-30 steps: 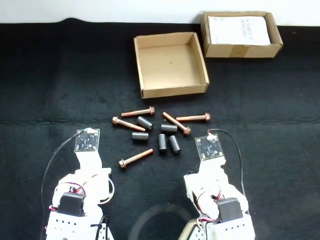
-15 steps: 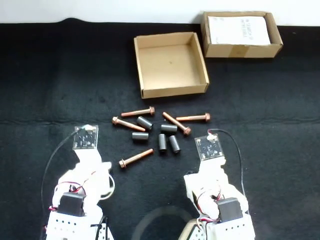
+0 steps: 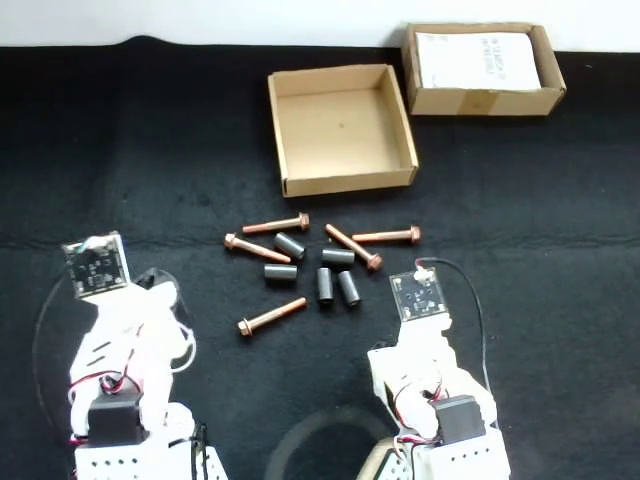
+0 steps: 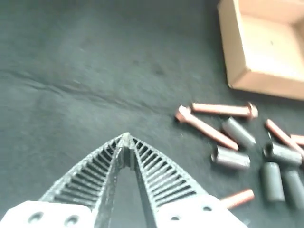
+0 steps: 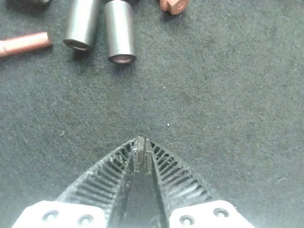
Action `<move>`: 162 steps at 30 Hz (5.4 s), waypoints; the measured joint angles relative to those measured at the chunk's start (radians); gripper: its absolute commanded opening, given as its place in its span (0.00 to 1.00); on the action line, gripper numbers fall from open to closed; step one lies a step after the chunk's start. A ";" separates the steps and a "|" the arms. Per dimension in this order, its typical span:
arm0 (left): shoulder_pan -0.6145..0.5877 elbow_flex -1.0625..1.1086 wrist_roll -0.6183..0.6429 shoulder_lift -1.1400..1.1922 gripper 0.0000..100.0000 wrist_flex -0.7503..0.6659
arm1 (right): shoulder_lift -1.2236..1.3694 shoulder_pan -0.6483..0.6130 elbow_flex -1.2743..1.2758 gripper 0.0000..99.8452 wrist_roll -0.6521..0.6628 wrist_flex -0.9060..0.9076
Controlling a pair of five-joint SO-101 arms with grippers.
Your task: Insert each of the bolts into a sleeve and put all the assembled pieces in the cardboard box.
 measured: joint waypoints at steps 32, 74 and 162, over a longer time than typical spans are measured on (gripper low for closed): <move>-0.044 -0.058 0.000 0.000 0.01 0.000 | 0.000 0.000 0.000 0.01 0.000 0.000; -0.044 0.078 0.002 0.000 0.01 -0.523 | 0.000 0.000 0.000 0.01 0.000 0.000; -0.078 -1.100 -0.161 1.185 0.20 0.717 | 1.577 -0.035 -1.895 0.16 0.000 0.500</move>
